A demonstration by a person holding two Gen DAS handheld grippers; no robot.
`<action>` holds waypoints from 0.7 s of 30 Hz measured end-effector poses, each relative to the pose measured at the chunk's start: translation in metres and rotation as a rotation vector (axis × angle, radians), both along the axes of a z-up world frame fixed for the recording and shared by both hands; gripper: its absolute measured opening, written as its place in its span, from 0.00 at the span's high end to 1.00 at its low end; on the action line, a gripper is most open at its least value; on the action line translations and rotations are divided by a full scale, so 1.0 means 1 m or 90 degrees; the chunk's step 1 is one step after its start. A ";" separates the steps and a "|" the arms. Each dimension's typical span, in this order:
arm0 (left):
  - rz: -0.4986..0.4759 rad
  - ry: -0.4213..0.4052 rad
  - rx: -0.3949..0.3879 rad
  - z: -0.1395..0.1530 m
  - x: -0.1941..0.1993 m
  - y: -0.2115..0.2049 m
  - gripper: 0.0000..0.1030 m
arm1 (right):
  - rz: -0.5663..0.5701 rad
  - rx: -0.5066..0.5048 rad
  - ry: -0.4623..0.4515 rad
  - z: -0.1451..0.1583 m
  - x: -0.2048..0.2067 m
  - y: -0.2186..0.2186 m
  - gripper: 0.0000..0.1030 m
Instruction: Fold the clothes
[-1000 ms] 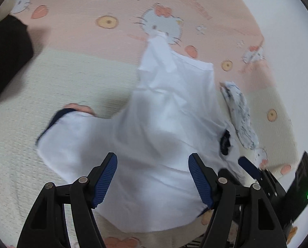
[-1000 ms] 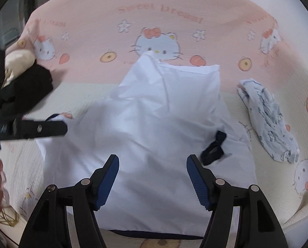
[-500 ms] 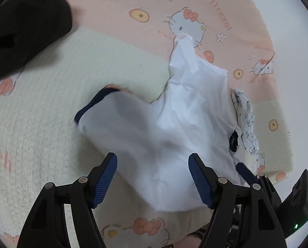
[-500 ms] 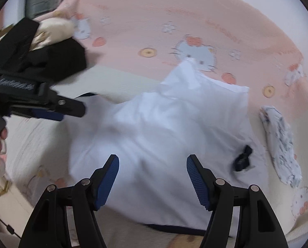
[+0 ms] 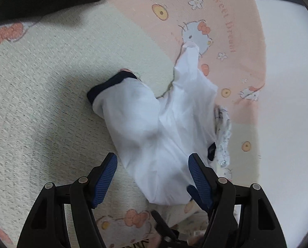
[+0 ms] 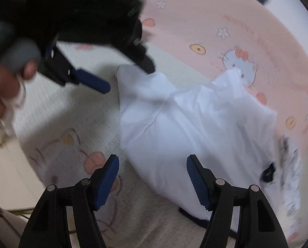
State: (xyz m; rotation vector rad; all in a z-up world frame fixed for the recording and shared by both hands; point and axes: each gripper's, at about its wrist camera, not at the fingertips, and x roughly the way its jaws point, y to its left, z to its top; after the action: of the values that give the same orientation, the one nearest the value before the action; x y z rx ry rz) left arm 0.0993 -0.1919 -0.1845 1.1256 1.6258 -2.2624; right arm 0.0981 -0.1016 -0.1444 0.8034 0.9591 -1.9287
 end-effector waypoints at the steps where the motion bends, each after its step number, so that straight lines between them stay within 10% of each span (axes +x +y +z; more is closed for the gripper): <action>1: -0.003 -0.001 0.001 -0.001 0.000 0.001 0.33 | 0.004 0.018 0.026 -0.005 0.003 -0.004 0.35; 19: 0.016 0.008 0.096 -0.027 0.008 -0.004 0.33 | -0.016 0.020 0.148 -0.028 -0.011 -0.045 0.34; 21: 0.019 0.009 0.098 -0.027 0.007 -0.004 0.32 | -0.014 0.020 0.131 -0.028 -0.011 -0.048 0.54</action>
State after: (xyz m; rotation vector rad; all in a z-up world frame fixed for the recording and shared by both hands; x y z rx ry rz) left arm 0.1065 -0.1959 -0.2118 1.1121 1.8370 -2.1638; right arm 0.0868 -0.1496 -0.1719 0.6448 1.1096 -2.0480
